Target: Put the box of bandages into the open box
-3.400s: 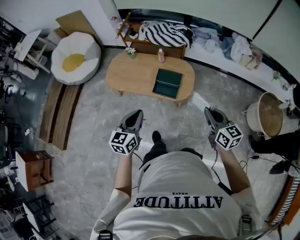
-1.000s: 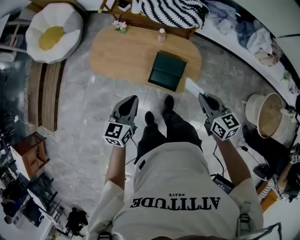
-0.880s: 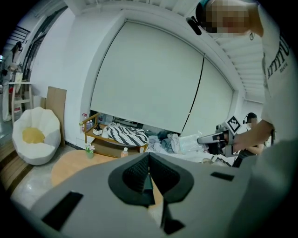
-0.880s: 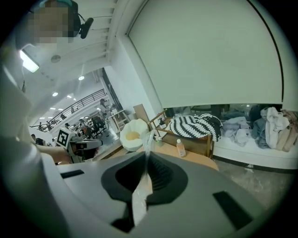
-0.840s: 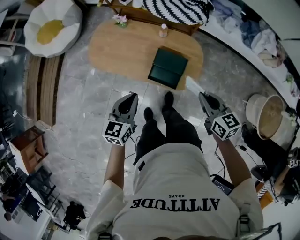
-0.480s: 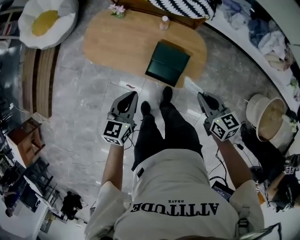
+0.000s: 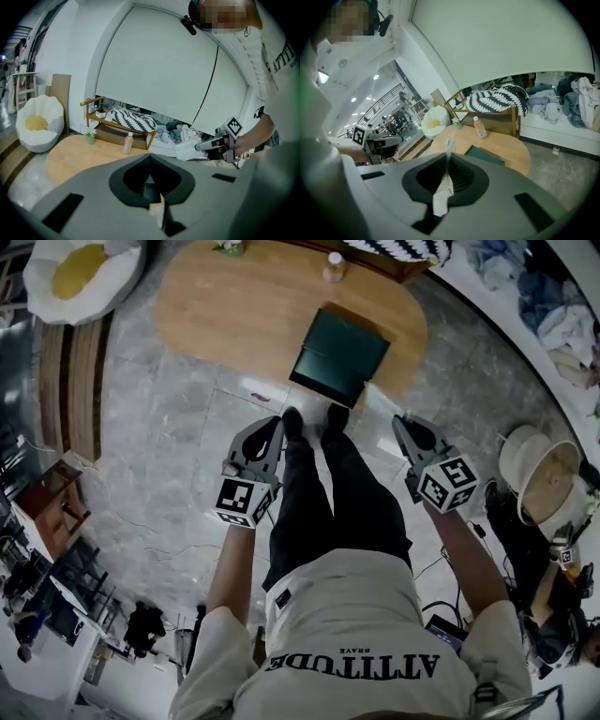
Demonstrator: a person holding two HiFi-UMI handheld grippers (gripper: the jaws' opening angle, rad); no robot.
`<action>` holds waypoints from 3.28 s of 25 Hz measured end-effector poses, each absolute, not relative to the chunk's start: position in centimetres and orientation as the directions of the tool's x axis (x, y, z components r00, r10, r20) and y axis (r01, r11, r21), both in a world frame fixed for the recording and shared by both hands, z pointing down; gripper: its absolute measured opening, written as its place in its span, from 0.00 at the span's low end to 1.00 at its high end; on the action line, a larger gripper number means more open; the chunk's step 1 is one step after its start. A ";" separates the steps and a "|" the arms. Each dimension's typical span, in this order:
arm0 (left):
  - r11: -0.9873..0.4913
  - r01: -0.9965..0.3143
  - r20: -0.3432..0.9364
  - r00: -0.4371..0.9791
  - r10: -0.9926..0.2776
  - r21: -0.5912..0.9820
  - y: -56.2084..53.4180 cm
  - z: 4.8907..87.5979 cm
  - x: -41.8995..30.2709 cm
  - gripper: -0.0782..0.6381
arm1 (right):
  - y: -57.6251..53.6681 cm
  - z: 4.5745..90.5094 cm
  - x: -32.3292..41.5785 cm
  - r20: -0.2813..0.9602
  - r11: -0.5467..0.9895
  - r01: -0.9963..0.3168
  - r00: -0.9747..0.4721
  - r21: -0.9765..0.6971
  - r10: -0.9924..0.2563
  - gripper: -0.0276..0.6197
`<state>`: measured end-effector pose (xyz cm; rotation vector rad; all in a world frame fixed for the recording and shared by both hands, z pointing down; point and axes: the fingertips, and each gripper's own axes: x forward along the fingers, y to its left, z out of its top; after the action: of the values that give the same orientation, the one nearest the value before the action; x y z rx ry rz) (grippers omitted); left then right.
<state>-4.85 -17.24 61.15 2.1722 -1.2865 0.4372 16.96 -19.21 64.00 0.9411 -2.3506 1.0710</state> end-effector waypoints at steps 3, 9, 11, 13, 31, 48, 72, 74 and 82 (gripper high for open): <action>-0.369 -0.873 0.544 0.487 -0.683 0.318 -17.9 62.4 -4.9 0.14 | -19.6 65.9 16.6 0.600 0.464 -0.721 -0.690 -0.515 -0.406 0.08; -0.372 -0.867 0.554 0.499 -0.666 0.333 -19.2 65.5 -5.9 0.14 | -20.1 70.4 15.4 0.628 0.409 -0.742 -0.669 -0.532 -0.398 0.08; -0.375 -0.863 0.560 0.505 -0.657 0.338 -19.6 66.6 -6.2 0.14 | -20.0 71.7 15.0 0.638 0.388 -0.749 -0.661 -0.536 -0.394 0.08; -0.371 -0.862 0.570 0.506 -0.648 0.344 -20.1 67.7 -6.9 0.14 | -19.9 72.9 14.3 0.648 0.371 -0.755 -0.655 -0.540 -0.389 0.08; -0.432 -0.817 0.621 0.574 -0.534 0.383 -22.3 78.7 -11.6 0.14 | -21.4 85.4 5.9 0.686 0.257 -0.775 -0.630 -0.577 -0.363 0.08; -0.382 -0.819 0.693 0.569 -0.442 0.429 -21.7 87.6 -13.6 0.14 | -21.1 98.0 0.9 0.732 0.179 -0.783 -0.621 -0.596 -0.280 0.08; -0.395 -0.800 0.672 0.596 -0.439 0.451 -21.4 90.2 -14.1 0.14 | -19.1 104.7 2.1 0.897 0.242 -0.887 -0.428 -0.394 -0.108 0.40; -0.397 -0.799 0.673 0.597 -0.437 0.451 -21.3 90.2 -14.1 0.14 | -18.9 104.6 3.0 0.906 0.215 -0.901 -0.407 -0.378 -0.114 0.41; -0.413 -0.799 0.657 0.597 -0.459 0.437 -21.8 87.5 -13.8 0.14 | -18.6 100.6 4.1 0.883 0.196 -0.899 -0.426 -0.391 -0.195 0.41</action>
<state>-13.79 -21.77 87.48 2.0708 -0.9928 0.5742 4.12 -18.56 100.63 1.0295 -1.7706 1.2717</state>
